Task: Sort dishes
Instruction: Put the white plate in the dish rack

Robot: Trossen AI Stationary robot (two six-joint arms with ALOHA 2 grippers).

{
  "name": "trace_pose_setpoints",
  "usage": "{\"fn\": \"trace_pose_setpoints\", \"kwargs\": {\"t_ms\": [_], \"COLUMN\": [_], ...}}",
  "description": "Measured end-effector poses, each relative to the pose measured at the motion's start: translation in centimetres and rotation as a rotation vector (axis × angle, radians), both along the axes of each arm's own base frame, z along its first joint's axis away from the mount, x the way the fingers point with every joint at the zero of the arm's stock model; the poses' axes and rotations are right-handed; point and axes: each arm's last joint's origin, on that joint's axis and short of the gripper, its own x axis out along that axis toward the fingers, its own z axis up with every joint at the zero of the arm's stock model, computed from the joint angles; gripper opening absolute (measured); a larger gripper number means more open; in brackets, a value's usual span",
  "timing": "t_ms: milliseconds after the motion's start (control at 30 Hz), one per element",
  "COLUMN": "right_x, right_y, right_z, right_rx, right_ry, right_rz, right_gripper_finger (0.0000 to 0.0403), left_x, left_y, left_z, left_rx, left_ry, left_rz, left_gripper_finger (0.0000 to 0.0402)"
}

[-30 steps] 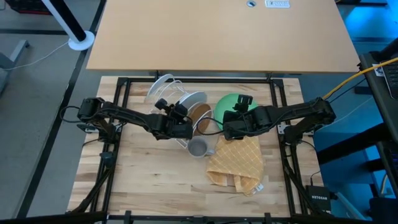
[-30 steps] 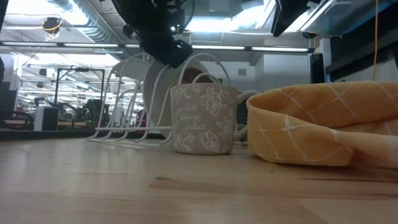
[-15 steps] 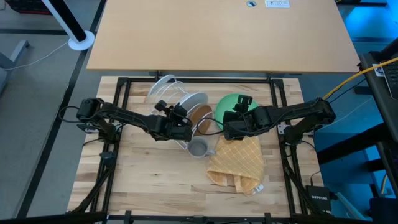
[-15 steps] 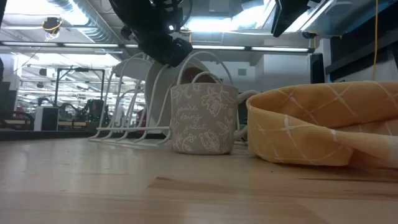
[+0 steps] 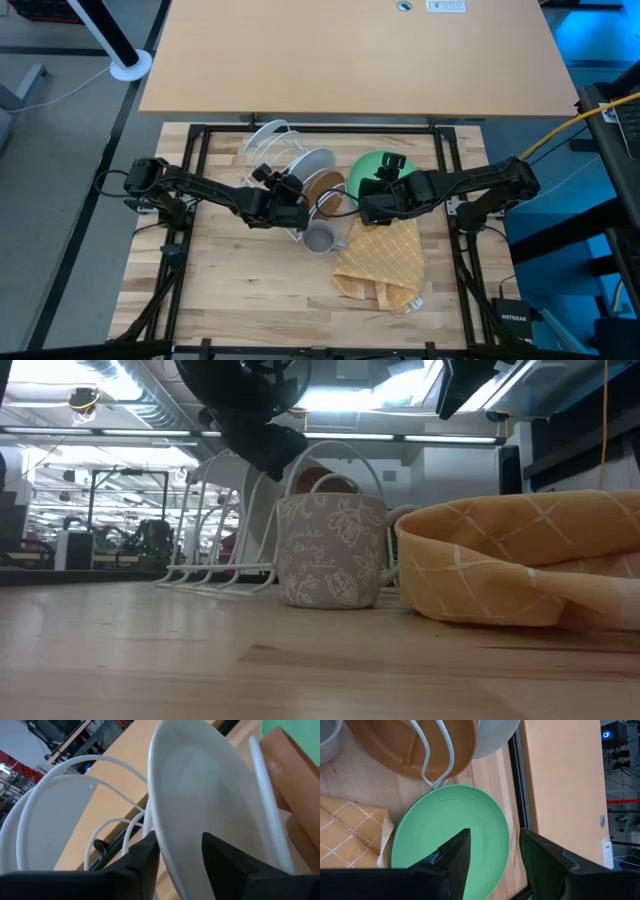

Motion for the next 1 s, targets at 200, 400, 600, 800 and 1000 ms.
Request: {"fn": "trace_pose_setpoints", "kwargs": {"t_ms": [200, 400, 600, 800, 1000], "right_x": [0.0, 0.0, 0.0, 0.0, -0.1], "right_y": [0.0, 0.0, 0.0, 0.0, 0.0], "right_z": [0.0, 0.0, 0.0, 0.0, -0.1], "right_rx": [0.0, -0.001, -0.001, 0.005, 0.029], "right_ry": [0.001, 0.003, 0.003, 0.005, 0.018], "right_rz": [0.0, 0.0, 0.0, 0.001, 0.006], "right_gripper_finger": [0.0172, 0.0172, 0.0172, 0.0172, 0.0172], "left_x": [0.1, -0.3, -0.7, -1.5, -2.6], "left_y": [-0.4, -1.4, -2.2, -2.7, -3.5], "left_z": [0.3, 0.6, 0.8, 0.6, 0.4], "left_rx": [0.031, 0.057, 0.065, 0.038, 0.005], "left_ry": [0.083, 0.15, 0.166, 0.202, 0.241], "left_rz": [-0.051, -0.086, -0.099, -0.098, -0.095], "left_gripper_finger": [0.0145, 0.014, 0.0141, 0.0141, 0.0141]}}
